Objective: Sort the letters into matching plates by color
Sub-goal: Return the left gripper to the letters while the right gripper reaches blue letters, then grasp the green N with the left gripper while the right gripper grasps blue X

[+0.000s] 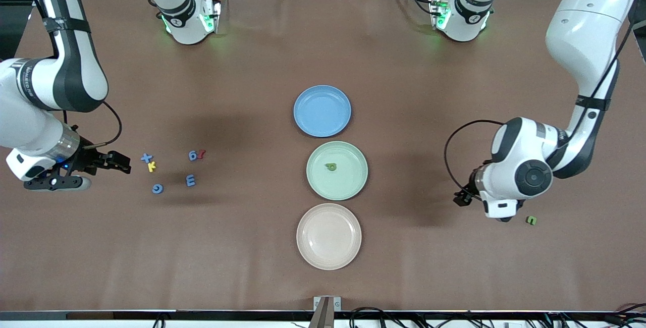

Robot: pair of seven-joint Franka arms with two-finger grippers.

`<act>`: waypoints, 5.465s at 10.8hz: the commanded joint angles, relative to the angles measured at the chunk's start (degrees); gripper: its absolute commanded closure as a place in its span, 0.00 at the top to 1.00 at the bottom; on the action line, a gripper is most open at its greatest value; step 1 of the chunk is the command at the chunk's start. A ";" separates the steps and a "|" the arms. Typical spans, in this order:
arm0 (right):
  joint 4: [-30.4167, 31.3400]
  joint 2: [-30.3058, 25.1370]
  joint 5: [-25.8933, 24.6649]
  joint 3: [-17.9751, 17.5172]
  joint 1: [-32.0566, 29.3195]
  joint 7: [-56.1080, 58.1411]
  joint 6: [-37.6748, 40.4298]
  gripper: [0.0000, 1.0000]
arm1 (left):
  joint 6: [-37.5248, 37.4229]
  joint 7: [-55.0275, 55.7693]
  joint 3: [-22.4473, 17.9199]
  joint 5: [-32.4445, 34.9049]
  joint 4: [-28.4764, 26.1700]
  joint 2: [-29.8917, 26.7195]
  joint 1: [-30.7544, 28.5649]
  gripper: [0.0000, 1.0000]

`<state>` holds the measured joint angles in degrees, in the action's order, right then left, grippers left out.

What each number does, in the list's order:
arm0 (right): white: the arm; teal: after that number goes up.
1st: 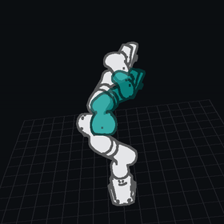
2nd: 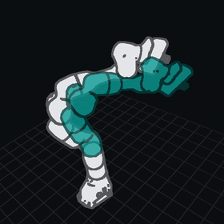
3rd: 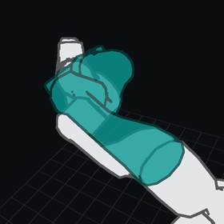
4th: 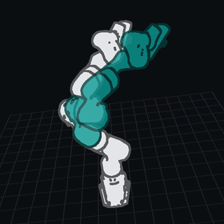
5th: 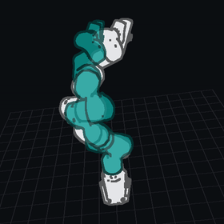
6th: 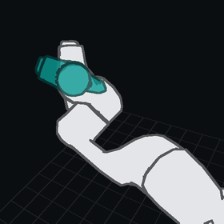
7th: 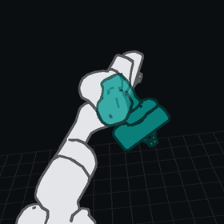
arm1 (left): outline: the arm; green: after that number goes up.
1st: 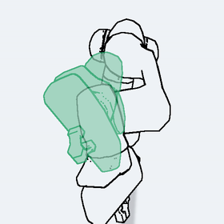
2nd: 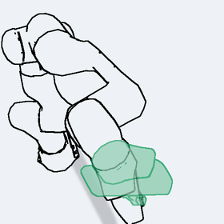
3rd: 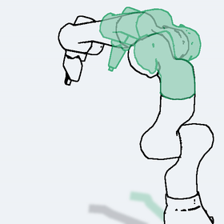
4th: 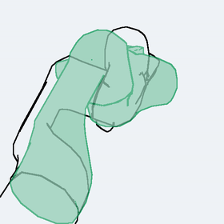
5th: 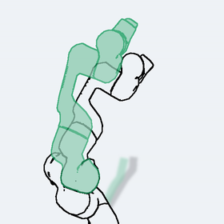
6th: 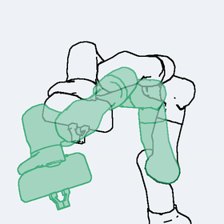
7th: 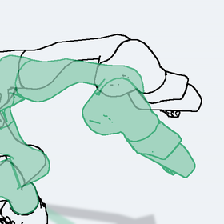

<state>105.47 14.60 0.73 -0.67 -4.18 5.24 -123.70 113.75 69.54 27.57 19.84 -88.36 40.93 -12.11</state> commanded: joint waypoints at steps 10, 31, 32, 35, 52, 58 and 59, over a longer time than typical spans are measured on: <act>9.74 -3.08 -1.26 -0.29 -1.45 18.37 8.22 1.00 | 9.90 -19.33 1.69 5.29 -22.46 -13.93 -7.58 1.00; 24.87 5.78 -9.25 0.06 -6.02 49.33 -26.23 0.60 | 32.06 -54.34 0.47 17.25 -30.65 -7.80 -16.81 1.00; 24.78 6.31 -11.34 -0.03 -6.28 51.51 -26.41 0.57 | 32.06 -54.34 0.47 17.25 -30.30 -7.28 -16.81 1.00; 24.69 7.54 -11.89 -0.03 -6.28 52.33 -27.20 0.57 | 32.24 -54.16 0.47 17.25 -30.12 -6.48 -16.98 1.00; 22.76 10.54 -11.72 -0.03 -6.63 51.45 -29.32 0.00 | 32.94 -39.68 8.63 6.62 -26.17 -6.74 -18.30 0.00; 19.09 3.52 -7.43 -1.60 -6.03 51.36 -14.78 0.00 | 29.62 -20.44 12.86 0.82 -18.72 -5.25 -10.68 0.00; 17.15 2.63 -4.89 -2.31 -5.15 51.10 -10.37 0.00 | 29.08 -17.19 12.86 0.81 -17.65 -4.99 -9.00 0.00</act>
<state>125.29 21.76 -8.79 -1.01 -10.43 56.70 -143.66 145.76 45.80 40.44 22.17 -110.39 34.37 -25.14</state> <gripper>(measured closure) 0.718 0.661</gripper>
